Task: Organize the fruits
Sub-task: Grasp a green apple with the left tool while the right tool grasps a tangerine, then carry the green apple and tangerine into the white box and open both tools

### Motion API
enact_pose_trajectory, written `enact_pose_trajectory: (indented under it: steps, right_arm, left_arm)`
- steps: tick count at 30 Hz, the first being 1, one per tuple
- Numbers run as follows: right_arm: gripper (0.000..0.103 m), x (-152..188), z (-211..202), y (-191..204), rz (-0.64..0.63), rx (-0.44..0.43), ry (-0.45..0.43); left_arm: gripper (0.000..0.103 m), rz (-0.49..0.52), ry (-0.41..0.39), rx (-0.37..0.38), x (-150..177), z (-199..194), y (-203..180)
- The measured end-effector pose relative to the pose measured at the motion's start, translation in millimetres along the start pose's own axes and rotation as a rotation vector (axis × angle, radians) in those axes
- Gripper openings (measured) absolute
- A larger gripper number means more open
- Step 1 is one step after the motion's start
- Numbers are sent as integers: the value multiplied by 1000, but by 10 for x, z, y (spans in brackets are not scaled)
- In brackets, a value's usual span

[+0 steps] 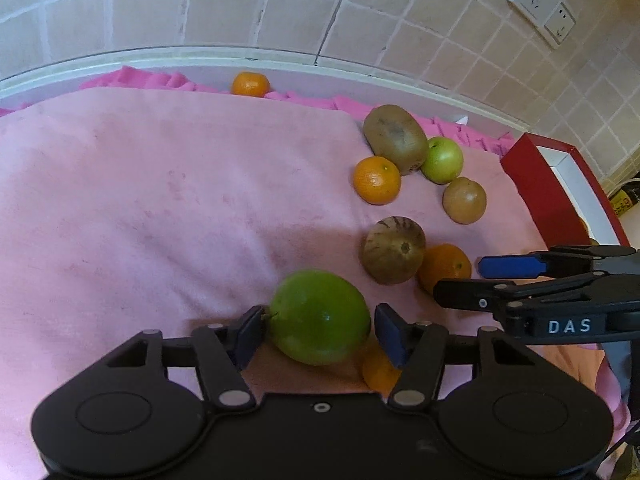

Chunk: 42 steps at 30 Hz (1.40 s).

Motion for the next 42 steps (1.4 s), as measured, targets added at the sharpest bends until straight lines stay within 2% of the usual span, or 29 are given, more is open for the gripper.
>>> enact_pose_trajectory:
  steps: [1, 8, 11, 16, 21, 24, 29, 34, 38, 42]
  right_arm:
    - [68, 1, 27, 5, 1, -3, 1]
    - [59, 17, 133, 27, -19, 7, -10]
    - [43, 15, 125, 46, -38, -6, -23]
    - [42, 29, 61, 44, -47, -1, -35]
    - [42, 24, -175, -14, -26, -1, -69]
    - [42, -54, -409, -88, -17, 6, -113]
    - [42, -285, -960, -298, -14, 42, -238]
    - [42, -509, -1632, -811, 103, 87, -371]
    - [42, -608, -2252, -1314, 148, 204, -500]
    - [42, -606, -2700, -1812, 180, 324, -560]
  left_arm:
    - [65, 2, -5, -5, -1, 2, -1]
    - [65, -7, -21, -19, -17, 20, 6]
    - [65, -8, -26, -23, -9, 8, 3]
    - [65, -17, -30, -22, -29, -25, 5]
    - [65, 1, -52, -16, -152, -130, -64]
    - [65, 28, -81, 36, -319, -226, -212]
    - [65, 173, -174, 84, -791, -386, -743]
    - [65, 236, -263, 240, -1322, -505, -1397]
    - [65, 333, -323, 340, -1679, -511, -2079]
    - [65, 394, -336, 426, -1889, -365, -2723]
Point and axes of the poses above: each gripper's, at about its wrist camera, not at the fingertips, and z roughly the way its jaws point, y to its left, x to its underside, the point moved 3 cm from there along z, roughly the way its jaws point, and after that the axes turned 14 degrees about -y, right-handed, at the moved point
